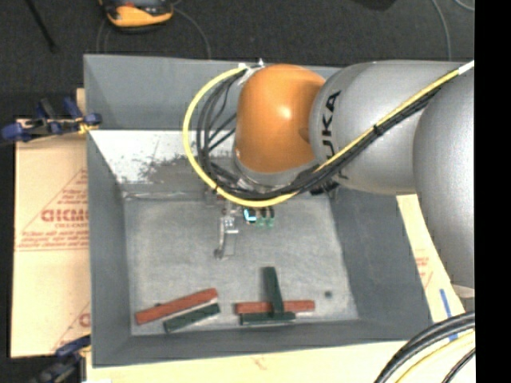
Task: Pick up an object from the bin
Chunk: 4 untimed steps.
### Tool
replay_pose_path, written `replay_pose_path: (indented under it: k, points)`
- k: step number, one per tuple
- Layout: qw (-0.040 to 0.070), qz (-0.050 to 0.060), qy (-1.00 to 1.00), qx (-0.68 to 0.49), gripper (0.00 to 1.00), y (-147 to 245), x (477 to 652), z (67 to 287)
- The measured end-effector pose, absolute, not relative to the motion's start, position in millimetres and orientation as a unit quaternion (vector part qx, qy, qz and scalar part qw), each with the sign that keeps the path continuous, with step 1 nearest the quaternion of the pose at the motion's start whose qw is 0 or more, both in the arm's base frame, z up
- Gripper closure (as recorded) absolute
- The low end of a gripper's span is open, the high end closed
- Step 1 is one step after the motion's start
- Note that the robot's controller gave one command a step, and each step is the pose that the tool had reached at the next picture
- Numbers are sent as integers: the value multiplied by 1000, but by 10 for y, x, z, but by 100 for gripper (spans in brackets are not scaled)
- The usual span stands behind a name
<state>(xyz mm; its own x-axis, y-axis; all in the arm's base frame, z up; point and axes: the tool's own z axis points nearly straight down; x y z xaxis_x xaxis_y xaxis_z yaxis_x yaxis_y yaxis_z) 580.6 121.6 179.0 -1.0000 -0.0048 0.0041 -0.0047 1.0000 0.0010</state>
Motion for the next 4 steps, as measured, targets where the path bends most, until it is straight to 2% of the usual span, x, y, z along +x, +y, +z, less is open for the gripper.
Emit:
replay_pose_path:
  k: [1,2,3,4]
  points:
    - [-2,-1,-1000,1,0,1210,5825,1834]
    - [-6,0,-996,92,0,1311,5676,1433]
    - [1,0,-974,225,0,1630,5232,1442]
    - [-2,-1,-980,200,0,1722,5205,1250]
